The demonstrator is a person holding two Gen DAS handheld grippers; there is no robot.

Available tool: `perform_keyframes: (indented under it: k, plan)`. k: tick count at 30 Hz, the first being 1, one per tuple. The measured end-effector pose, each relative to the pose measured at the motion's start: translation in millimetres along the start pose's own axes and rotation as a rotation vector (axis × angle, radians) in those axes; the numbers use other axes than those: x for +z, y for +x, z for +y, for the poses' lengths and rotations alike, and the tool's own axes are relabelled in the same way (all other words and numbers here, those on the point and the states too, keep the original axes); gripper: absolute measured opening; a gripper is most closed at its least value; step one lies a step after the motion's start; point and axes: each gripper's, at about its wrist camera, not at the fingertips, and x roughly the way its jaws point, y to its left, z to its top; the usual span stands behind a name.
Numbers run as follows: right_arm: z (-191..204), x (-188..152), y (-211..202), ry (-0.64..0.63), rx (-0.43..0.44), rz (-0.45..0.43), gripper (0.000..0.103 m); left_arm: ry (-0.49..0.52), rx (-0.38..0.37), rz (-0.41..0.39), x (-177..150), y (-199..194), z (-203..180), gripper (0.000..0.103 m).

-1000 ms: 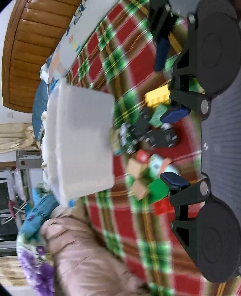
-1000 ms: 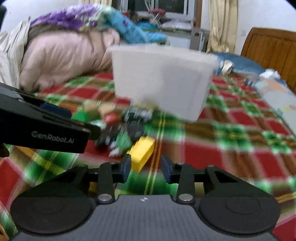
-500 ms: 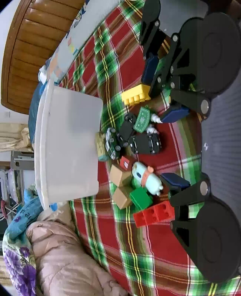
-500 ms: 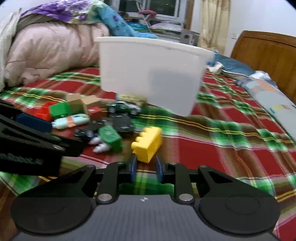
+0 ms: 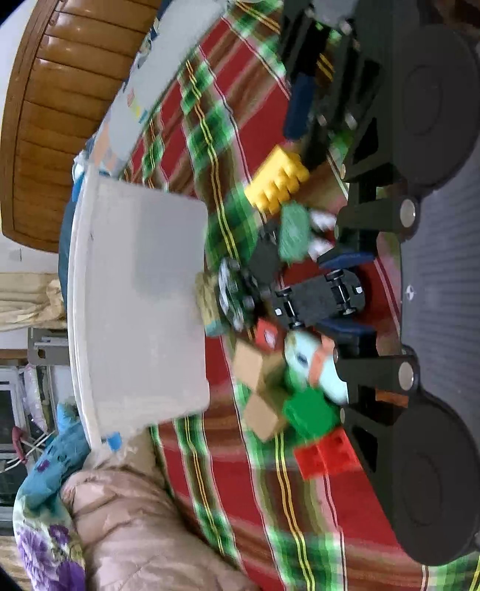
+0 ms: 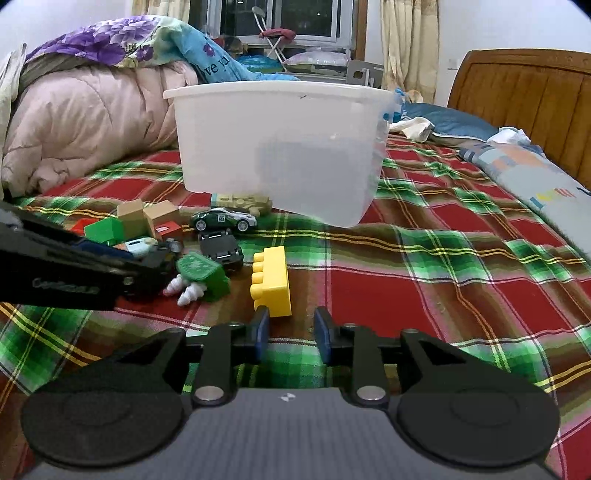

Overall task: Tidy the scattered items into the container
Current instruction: 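Grasp the yellow brick with the right tool while the left tool grasps the black car, then carry the yellow brick and black car over the bin and release both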

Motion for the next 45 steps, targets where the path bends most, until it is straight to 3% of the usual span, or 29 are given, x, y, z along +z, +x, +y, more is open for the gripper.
perform_keyframes:
  k: [2, 7, 9, 12, 14, 15, 16, 22, 27, 37, 45]
  plan:
    - [-0.1, 0.4, 0.5, 0.006, 0.003, -0.002, 0.03, -0.01, 0.026, 0.01, -3.5, 0.8, 5.7, 0.036]
    - [1.5, 1.1, 2.5, 0.008, 0.002, -0.009, 0.032, 0.005, 0.01, -0.009, -2.2, 0.7, -0.1, 0.038]
    - [2.5, 1.9, 4.3, 0.007, 0.002, -0.012, 0.035, 0.028, 0.025, -0.017, 2.1, 5.4, -8.7, 0.044]
    - [4.9, 2.2, 6.1, -0.001, -0.004, -0.02, 0.051, 0.07, 0.06, -0.029, 6.0, 13.7, -19.6, 0.05]
    - [6.3, 2.5, 7.9, -0.004, -0.003, -0.022, 0.054, 0.046, 0.038, -0.021, 7.6, 18.2, -18.5, 0.043]
    - [6.6, 2.8, 8.5, -0.004, -0.004, -0.02, 0.054, 0.007, 0.006, -0.016, 7.5, 18.6, -14.1, 0.034]
    - [6.6, 2.9, 8.1, -0.002, 0.002, -0.022, 0.054, -0.034, -0.03, -0.018, 6.0, 17.3, -8.5, 0.033]
    - [10.8, 6.4, 13.5, -0.02, 0.025, -0.051, 0.051, -0.075, -0.045, -0.023, -4.1, 8.5, 6.4, 0.033]
    - [12.3, 9.9, 28.3, -0.042, 0.011, -0.033, 0.026, -0.083, -0.043, -0.016, -2.3, 6.8, 5.8, 0.033]
    - [13.6, 15.1, -1.6, -0.063, 0.012, -0.047, 0.025, -0.094, -0.081, -0.075, 13.8, -25.8, -0.4, 0.033]
    - [8.1, 60.3, -17.9, -0.071, 0.003, -0.086, 0.025, -0.037, -0.051, -0.163, 61.9, -49.1, -3.5, 0.033]
